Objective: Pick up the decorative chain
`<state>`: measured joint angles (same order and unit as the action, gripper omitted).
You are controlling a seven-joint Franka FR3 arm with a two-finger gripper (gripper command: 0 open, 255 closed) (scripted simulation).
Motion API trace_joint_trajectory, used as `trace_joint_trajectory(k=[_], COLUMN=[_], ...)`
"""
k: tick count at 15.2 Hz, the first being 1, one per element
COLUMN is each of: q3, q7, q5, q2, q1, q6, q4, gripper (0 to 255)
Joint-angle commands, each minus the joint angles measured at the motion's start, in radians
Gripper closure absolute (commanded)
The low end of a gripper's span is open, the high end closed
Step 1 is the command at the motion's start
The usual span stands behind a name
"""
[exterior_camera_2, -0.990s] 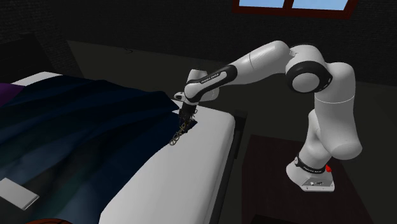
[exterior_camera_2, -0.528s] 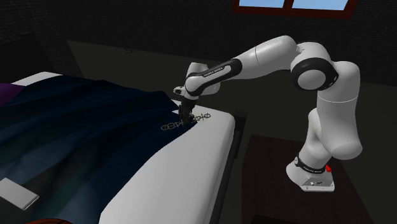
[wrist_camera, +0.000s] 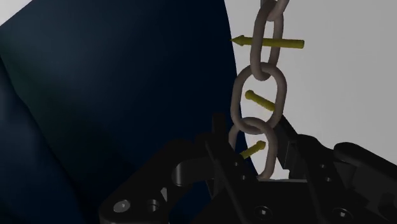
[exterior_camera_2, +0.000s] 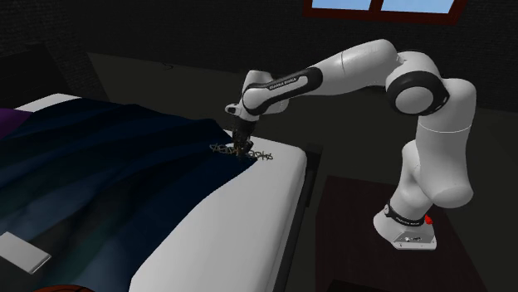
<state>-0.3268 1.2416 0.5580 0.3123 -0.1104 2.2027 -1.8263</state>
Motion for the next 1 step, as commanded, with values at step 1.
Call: trace_joint_trajectory(k=[1], q3=[-0.001], q7=[-0.002], q5=[-0.003], q2=[-0.004], q1=[0.000], q6=[-0.005], q4=[0.000], gripper=[255])
